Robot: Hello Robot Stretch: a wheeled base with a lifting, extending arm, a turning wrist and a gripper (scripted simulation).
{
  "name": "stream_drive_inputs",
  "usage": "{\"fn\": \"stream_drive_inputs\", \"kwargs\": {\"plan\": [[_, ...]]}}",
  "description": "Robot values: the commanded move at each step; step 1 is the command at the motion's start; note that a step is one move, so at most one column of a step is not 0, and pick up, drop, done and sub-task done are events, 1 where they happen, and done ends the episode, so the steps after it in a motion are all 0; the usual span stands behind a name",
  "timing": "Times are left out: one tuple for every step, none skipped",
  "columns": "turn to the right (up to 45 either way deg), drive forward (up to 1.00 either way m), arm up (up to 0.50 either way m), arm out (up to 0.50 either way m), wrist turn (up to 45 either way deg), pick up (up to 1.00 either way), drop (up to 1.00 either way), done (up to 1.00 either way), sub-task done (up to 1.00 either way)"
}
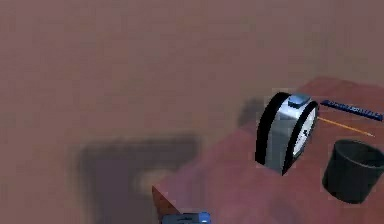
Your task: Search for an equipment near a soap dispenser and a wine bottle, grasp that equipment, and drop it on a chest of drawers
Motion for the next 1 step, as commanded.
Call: {"fn": "stream_drive_inputs", "kwargs": {"plan": [[45.0,0.0,0.0,0.0,0.0,0.0,0.0,0.0,0.0]]}}
